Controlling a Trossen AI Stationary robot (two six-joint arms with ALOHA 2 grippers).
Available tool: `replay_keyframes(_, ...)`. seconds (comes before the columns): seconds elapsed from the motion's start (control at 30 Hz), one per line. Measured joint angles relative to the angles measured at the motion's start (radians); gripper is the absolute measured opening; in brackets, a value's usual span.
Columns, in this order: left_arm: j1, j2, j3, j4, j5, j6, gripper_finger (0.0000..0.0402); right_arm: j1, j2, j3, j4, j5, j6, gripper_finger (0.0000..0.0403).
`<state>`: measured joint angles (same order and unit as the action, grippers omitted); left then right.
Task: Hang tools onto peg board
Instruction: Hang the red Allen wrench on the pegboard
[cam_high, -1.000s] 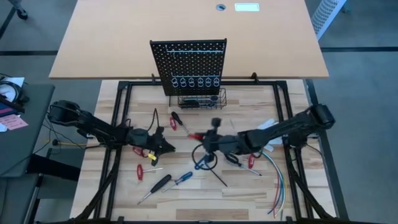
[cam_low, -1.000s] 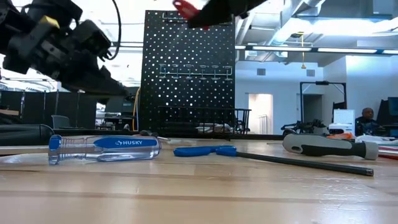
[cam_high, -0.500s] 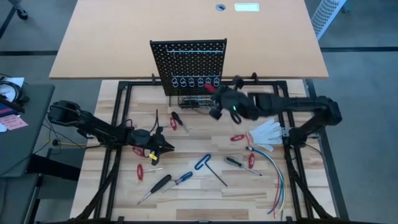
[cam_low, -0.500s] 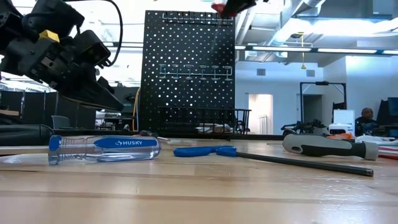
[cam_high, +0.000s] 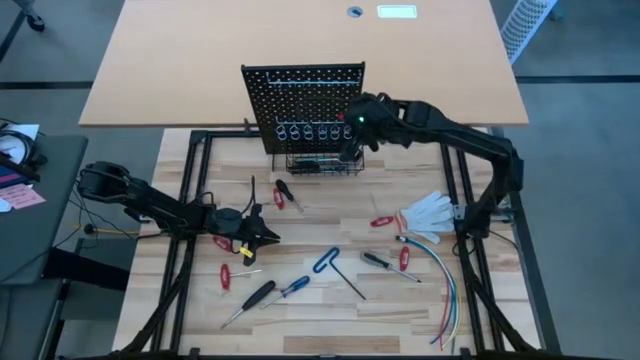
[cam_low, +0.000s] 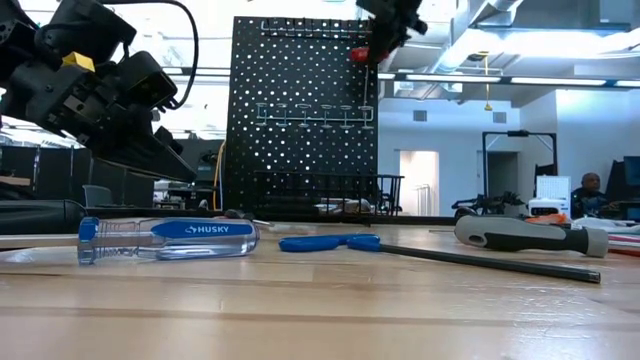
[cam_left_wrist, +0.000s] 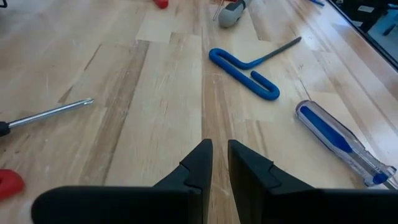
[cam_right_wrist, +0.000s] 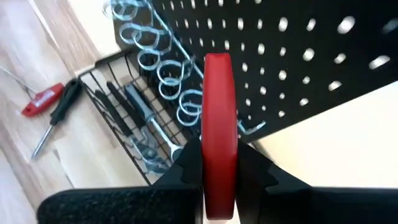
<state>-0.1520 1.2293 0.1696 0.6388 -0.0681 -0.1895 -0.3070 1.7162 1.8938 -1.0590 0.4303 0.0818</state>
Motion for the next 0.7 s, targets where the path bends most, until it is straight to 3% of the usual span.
replay_keyframes(0.43,0.0,0.0,0.0,-0.001,0.0,-0.008,0.0047,-0.039,0.039,0.001,-0.033,-0.015,-0.027,0.0047)
replay_keyframes(0.7,-0.001,0.0,0.0,-0.001,0.0,-0.017,0.0048,-0.108,0.04,0.0,-0.037,-0.165,-0.029,0.0064)
